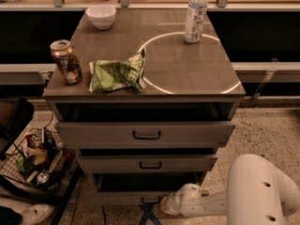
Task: Close bottom drawer
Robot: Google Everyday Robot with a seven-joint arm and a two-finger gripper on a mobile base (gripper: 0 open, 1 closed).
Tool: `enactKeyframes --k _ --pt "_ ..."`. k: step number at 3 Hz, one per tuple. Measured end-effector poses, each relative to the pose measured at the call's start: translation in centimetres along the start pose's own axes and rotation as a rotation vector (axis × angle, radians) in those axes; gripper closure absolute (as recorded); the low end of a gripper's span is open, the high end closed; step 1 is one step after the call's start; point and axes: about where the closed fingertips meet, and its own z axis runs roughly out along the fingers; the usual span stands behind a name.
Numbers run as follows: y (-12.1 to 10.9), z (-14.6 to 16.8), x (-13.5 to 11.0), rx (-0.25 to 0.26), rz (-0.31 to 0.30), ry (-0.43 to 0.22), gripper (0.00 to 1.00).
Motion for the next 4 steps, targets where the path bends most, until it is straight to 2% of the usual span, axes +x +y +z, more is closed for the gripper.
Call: enactKeyframes --k 2,4 --pt "-3.1 1.0 -0.1 0.01 -0.005 -0.019 1.0" --pt "-5.5 0.7 0.1 0.043 -0.005 -0.041 1.0"
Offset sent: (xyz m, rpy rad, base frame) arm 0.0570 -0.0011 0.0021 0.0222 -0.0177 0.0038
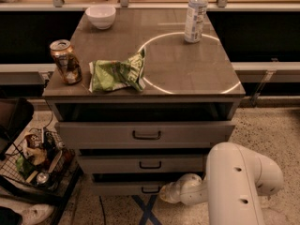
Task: Close bottom drawer
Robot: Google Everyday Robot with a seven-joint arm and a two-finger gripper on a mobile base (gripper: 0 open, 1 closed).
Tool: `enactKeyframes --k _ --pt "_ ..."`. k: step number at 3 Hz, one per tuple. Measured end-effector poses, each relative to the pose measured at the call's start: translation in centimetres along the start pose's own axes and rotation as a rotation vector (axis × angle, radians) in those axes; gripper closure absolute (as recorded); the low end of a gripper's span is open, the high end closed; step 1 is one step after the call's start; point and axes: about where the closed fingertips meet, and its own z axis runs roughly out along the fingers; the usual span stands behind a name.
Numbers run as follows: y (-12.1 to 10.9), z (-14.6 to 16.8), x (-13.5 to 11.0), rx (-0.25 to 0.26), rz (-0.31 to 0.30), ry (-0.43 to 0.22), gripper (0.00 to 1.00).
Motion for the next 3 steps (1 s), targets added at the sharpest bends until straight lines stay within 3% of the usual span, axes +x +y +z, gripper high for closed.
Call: enactKeyframes --k 3 --pt "-1.9 1.3 -1.4 0.032 -0.02 -0.093 1.0"
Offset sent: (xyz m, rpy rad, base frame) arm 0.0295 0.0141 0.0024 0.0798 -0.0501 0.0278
